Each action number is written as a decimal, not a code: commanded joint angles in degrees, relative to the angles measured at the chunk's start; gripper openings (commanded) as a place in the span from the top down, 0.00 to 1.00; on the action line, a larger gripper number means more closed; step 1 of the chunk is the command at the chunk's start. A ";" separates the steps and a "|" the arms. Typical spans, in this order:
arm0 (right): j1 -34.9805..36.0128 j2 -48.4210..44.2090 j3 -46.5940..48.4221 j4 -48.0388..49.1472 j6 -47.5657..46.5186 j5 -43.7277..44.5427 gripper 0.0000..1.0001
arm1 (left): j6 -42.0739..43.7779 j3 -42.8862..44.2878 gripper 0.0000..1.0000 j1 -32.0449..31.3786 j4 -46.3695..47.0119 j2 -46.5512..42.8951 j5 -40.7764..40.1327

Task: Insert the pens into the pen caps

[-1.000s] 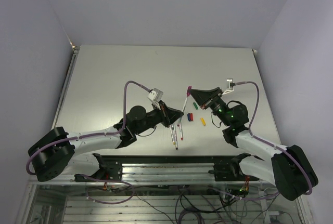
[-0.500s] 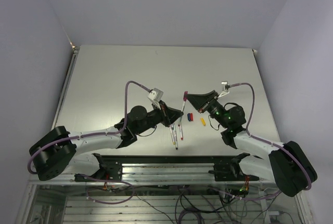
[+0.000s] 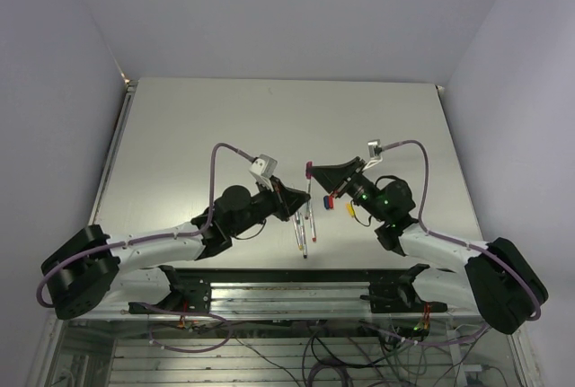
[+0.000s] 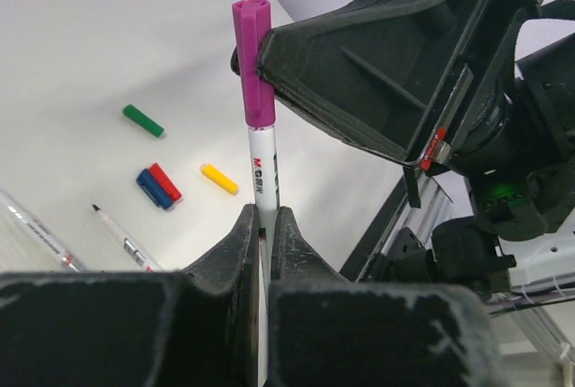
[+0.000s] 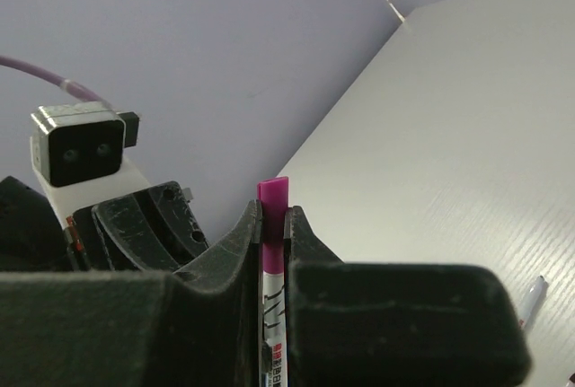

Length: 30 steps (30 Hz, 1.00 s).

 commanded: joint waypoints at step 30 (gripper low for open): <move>8.36 -5.80 17.31 -30.83 -19.07 22.76 0.50 | 1.14 -8.96 0.93 0.15 -17.67 -16.47 -18.31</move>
